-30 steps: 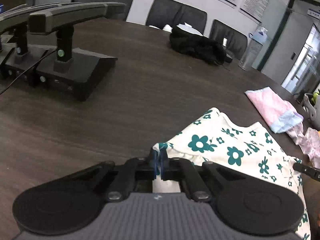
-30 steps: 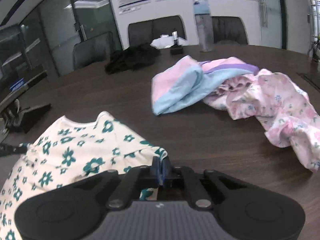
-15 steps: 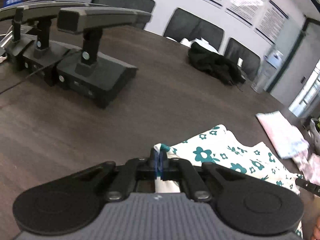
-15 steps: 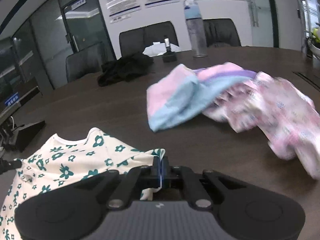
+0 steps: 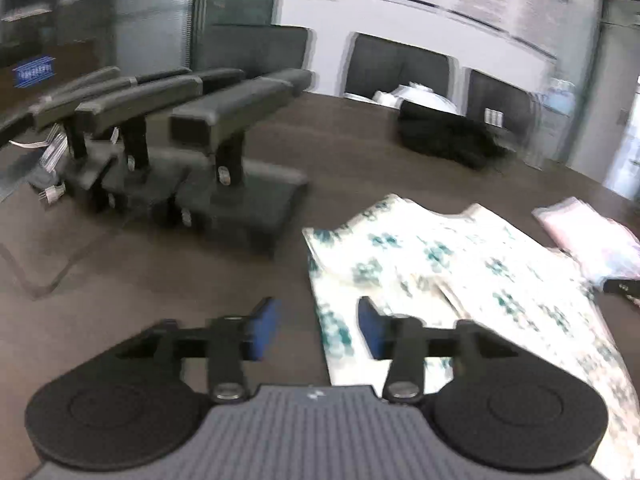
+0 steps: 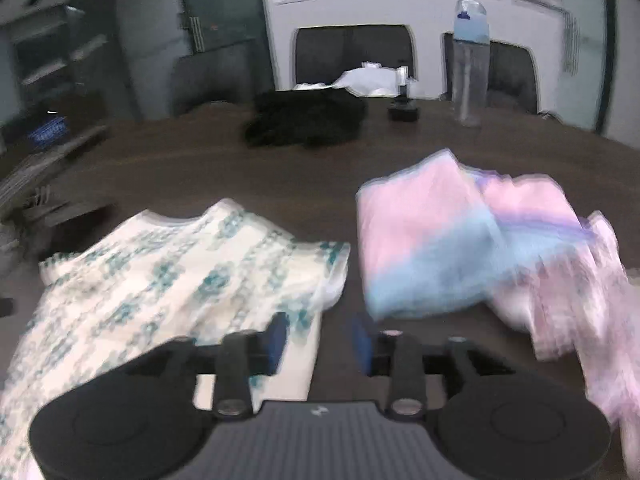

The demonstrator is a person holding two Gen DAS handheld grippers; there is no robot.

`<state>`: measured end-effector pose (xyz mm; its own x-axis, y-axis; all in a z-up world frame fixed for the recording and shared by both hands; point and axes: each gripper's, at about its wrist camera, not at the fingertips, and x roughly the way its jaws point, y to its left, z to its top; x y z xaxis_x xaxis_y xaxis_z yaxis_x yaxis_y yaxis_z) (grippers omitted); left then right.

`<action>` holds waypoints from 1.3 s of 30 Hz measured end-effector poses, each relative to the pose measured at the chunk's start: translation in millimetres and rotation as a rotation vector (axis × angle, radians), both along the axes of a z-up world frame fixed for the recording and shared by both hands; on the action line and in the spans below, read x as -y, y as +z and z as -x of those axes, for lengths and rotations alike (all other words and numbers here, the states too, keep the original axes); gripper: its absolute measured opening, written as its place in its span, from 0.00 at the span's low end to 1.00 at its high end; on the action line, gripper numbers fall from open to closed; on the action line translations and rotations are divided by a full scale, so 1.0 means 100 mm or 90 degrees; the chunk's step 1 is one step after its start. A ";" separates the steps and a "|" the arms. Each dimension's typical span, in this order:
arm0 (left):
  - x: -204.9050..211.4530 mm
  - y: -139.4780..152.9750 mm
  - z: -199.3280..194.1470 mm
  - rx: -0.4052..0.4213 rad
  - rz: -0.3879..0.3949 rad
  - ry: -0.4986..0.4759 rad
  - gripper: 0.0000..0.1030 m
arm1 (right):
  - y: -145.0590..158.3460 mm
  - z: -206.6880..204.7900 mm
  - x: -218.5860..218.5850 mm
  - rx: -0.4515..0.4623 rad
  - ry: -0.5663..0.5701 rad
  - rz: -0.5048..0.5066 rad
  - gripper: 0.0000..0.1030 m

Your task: Fold clothes

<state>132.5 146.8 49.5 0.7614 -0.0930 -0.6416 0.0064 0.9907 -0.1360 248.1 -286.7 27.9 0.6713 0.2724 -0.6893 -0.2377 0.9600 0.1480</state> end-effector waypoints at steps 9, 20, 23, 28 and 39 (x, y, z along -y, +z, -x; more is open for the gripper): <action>0.17 -0.22 1.70 -0.052 0.040 -0.192 0.52 | -0.05 1.99 0.33 0.023 0.103 -0.007 0.36; 0.79 -0.25 2.17 -0.047 0.011 -0.220 0.04 | -0.22 2.07 0.29 0.029 0.012 0.103 0.00; 1.24 -0.31 2.35 -0.067 0.077 -0.304 0.05 | -0.15 2.16 0.43 0.055 -0.010 0.130 0.01; 1.82 -0.04 2.42 -0.035 0.121 -0.446 0.09 | 0.02 2.43 0.64 0.098 -0.019 0.135 0.11; 0.09 0.13 0.01 0.040 -0.087 -0.006 0.43 | 0.05 3.37 0.12 0.134 0.067 0.085 0.46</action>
